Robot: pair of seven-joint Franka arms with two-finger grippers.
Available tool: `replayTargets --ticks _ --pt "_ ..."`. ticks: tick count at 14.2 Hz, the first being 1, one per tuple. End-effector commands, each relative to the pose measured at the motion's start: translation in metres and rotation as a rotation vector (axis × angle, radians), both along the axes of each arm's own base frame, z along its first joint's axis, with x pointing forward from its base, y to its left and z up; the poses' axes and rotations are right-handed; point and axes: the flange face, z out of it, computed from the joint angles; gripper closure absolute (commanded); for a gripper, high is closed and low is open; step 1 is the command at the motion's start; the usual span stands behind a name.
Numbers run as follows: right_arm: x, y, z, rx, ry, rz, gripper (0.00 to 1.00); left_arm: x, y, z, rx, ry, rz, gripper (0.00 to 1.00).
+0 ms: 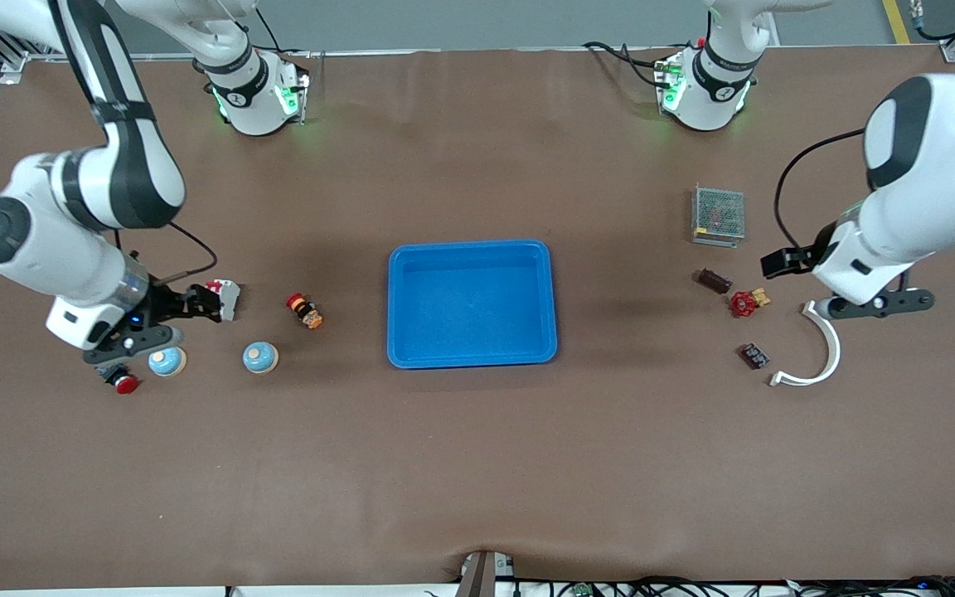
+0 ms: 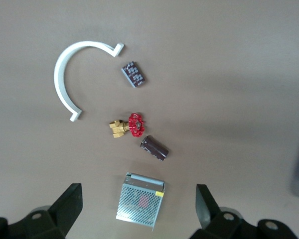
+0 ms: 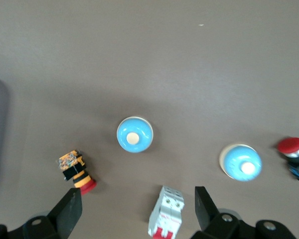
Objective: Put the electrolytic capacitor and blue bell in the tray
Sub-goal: 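Reach the left gripper to a capacitor while the right gripper reaches a bell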
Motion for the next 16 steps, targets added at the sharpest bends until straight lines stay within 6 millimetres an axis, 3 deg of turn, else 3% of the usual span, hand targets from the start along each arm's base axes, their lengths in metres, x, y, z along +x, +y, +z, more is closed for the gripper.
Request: replayTargets --ticks 1,4,8,16 --pt "0.005 0.012 -0.031 0.002 0.017 0.012 0.0 -0.027 0.0 -0.036 0.022 -0.002 0.079 0.0" --pt "0.007 0.016 -0.065 0.002 0.042 0.025 0.0 -0.045 -0.009 -0.079 0.036 -0.004 0.17 0.0" --pt "0.007 0.016 -0.092 0.001 0.067 0.027 0.0 -0.068 -0.006 -0.133 0.033 -0.044 0.259 0.0" --pt "0.018 0.023 -0.13 0.007 0.072 0.03 0.0 -0.07 0.001 -0.204 -0.027 0.022 0.494 0.0"
